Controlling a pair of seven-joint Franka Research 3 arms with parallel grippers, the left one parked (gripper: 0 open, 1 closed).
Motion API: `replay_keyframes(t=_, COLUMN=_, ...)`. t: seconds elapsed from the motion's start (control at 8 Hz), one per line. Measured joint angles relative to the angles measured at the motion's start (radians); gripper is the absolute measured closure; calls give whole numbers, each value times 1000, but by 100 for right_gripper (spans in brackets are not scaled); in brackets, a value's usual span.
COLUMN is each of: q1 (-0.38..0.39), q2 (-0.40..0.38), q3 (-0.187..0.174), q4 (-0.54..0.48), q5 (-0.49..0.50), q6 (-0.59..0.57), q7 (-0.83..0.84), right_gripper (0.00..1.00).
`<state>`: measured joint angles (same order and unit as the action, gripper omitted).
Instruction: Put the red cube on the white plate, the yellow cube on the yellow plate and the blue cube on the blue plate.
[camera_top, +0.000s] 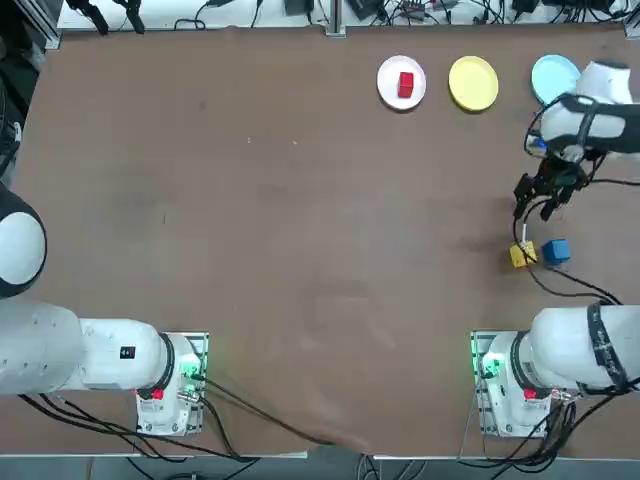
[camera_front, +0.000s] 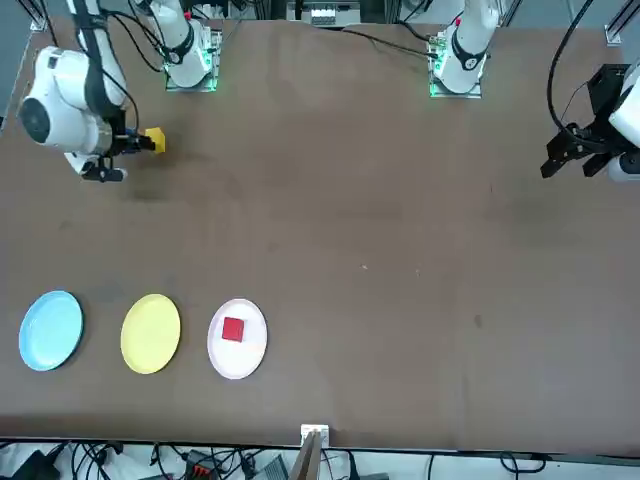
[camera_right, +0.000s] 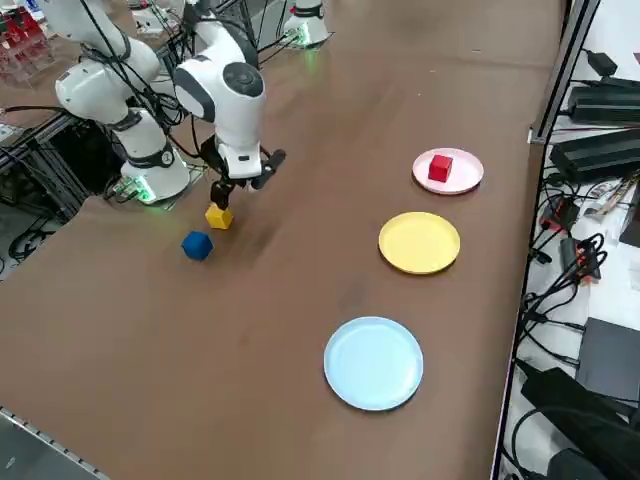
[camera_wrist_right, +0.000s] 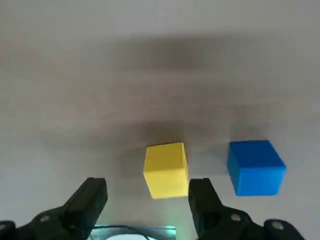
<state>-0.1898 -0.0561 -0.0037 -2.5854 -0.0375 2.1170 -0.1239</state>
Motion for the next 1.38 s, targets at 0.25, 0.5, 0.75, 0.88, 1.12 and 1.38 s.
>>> replay_keyframes(t=0.25, q1=-2, q2=-50, q3=0, q4=-97, q5=0, q6=84, q7=0, right_gripper=0)
replay_keyframes(t=0.5, q1=-16, q2=-124, q3=-1, q4=-163, q5=0, q6=118, q7=0, right_gripper=1)
replay_keyframes(t=0.75, q1=-23, q2=-149, q3=-1, q4=-199, q5=0, q6=162, q7=-2, right_gripper=1)
replay_keyframes(t=0.88, q1=-23, q2=-144, q3=-1, q4=-212, q5=0, q6=190, q7=-3, right_gripper=1)
replay_keyframes(t=1.12, q1=-24, q2=-111, q3=-1, q4=-220, q5=0, q6=225, q7=-7, right_gripper=1)
replay_keyframes(t=1.38, q1=-25, q2=-81, q3=-1, q4=-220, q5=0, q6=234, q7=-30, right_gripper=0)
